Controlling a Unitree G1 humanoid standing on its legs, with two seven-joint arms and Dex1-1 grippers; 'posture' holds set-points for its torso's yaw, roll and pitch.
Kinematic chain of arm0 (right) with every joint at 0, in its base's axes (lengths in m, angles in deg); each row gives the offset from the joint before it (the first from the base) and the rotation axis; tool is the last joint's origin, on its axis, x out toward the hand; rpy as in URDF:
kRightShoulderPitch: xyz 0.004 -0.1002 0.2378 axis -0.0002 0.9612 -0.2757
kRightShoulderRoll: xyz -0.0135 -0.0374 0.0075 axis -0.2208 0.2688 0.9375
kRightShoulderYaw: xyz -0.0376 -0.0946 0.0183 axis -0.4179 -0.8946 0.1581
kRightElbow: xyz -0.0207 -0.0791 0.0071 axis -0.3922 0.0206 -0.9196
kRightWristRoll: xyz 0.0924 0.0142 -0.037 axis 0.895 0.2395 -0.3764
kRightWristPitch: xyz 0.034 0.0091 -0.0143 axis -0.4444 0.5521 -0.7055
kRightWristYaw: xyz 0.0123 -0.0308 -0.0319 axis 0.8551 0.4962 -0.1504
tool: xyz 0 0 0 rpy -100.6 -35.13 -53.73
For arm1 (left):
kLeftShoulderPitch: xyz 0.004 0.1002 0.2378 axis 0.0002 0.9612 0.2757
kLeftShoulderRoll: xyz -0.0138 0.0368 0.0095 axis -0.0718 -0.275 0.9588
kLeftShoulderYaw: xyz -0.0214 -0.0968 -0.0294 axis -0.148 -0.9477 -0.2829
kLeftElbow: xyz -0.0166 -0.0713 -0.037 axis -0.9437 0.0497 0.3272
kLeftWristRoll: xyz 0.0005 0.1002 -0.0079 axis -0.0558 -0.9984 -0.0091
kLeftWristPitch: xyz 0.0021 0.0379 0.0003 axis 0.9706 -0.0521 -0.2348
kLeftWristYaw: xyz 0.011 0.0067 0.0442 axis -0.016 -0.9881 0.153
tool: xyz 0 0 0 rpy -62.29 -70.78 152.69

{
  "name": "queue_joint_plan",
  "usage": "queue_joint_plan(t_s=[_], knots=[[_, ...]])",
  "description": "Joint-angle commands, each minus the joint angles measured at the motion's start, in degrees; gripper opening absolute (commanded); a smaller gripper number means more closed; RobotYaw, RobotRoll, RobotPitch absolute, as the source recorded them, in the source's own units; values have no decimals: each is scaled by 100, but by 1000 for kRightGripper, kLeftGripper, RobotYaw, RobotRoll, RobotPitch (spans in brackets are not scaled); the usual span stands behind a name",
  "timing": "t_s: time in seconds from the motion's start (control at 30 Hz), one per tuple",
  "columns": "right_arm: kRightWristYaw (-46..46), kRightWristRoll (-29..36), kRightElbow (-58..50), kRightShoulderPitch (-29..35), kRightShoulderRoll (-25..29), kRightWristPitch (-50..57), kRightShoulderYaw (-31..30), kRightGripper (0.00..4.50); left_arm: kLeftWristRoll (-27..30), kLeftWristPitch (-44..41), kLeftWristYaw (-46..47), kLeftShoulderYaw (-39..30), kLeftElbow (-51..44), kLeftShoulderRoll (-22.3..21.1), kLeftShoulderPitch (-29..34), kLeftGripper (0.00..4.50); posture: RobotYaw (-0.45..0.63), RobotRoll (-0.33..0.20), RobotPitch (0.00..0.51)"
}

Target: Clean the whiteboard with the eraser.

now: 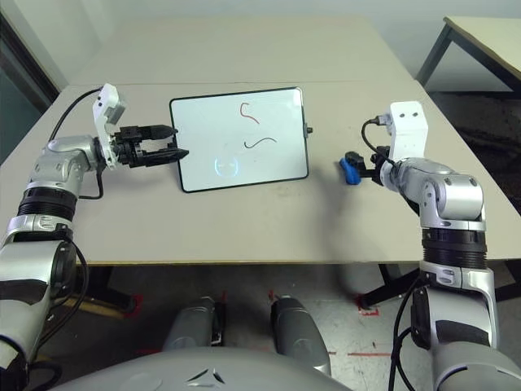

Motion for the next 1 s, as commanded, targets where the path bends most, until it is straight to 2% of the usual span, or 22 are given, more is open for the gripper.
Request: queue_joint_plan(t_s=[0.03,0.6,0.7,0.93,1.0], knots=[[89,-55,182,-105,72,106,-89,4475,55,-108,-106,73,-247,-117,145,4500,89,0,67],[216,-340,1072,-223,-139,-245,-474,4475,307,-548,-232,98,-1201,-424,674,4500,132,0,62],[224,-377,1175,-234,-168,-318,-463,3944,318,-567,-212,94,-1253,-449,703,4500,135,0,63],[398,-390,893,-232,-117,-492,-503,1141,347,-576,-186,80,-1292,-521,740,4500,136,0,63],[580,-373,673,-201,-49,-595,-583,510,341,-545,-172,83,-1282,-542,743,4500,136,0,64]])
